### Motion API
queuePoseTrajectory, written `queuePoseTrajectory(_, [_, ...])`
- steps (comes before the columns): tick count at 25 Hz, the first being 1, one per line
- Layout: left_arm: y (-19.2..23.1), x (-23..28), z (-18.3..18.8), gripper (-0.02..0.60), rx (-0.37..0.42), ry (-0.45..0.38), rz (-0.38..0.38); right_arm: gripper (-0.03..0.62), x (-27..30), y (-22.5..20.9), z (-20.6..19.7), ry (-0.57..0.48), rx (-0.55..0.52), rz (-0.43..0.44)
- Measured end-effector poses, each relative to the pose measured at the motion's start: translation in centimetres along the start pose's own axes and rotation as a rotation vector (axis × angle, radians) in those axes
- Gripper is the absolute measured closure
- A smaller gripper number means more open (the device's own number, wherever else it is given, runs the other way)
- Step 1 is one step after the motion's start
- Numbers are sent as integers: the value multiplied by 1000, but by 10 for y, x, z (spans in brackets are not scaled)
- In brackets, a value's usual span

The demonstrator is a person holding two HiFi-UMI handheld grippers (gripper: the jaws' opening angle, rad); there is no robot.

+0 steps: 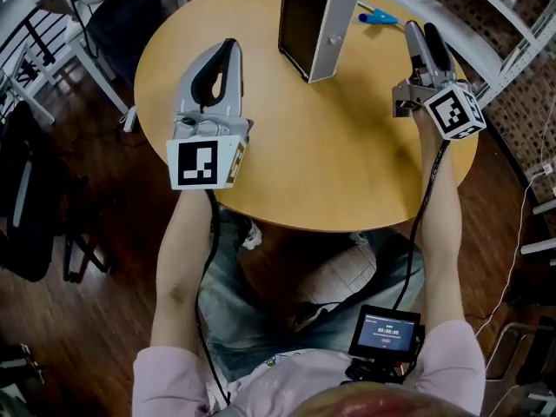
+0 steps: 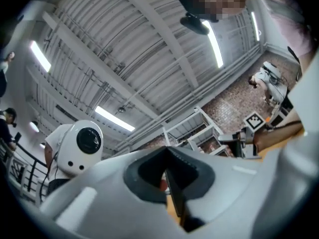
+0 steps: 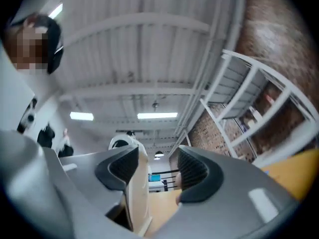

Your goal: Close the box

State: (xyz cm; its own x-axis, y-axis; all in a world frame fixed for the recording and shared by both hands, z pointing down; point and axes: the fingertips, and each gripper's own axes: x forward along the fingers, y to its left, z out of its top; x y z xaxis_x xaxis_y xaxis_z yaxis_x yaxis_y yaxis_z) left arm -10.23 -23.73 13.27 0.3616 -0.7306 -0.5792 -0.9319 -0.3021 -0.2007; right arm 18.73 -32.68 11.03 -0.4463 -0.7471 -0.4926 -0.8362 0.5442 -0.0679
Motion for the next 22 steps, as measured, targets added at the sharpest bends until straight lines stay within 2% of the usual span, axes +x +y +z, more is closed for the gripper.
queuePoseTrajectory(1, [3, -1, 2, 575, -6, 1, -13, 398, -2, -7, -5, -6, 50, -15])
queuePoseTrajectory(2, [5, -1, 1, 575, -12, 8, -27, 425, -4, -10, -16, 19, 35, -23])
queuePoseTrajectory(4, [3, 0, -8, 575, -3, 39, -60, 425, -9, -8, -39, 84, -5, -21])
queuePoseTrajectory(6, [-4, 11, -19, 575, 13, 75, -105, 425, -13, -6, -52, 95, 36, -26])
queuePoseTrajectory(8, [-2, 34, -23, 576, -23, 73, -114, 425, -13, -6, -58, 96, 51, -32])
queuePoseTrajectory(10, [17, 67, -25, 575, -108, 34, -36, 427, -11, -14, -56, 106, 47, -28])
queuePoseTrajectory(13, [48, 105, -44, 575, -293, 15, 166, 464, -15, -37, -47, 109, 57, -45])
queuePoseTrajectory(16, [65, 89, -96, 577, -441, 104, 282, 464, -22, -44, -43, 103, 63, -71])
queuePoseTrajectory(17, [71, 81, -111, 577, -454, 156, 295, 464, -23, -42, -41, 101, 55, -74])
queuePoseTrajectory(19, [81, 71, -121, 577, -426, 216, 308, 464, -24, -39, -39, 102, 19, -83])
queuePoseTrajectory(22, [78, 64, -117, 577, -419, 193, 298, 463, -36, -39, -54, 116, -21, -99])
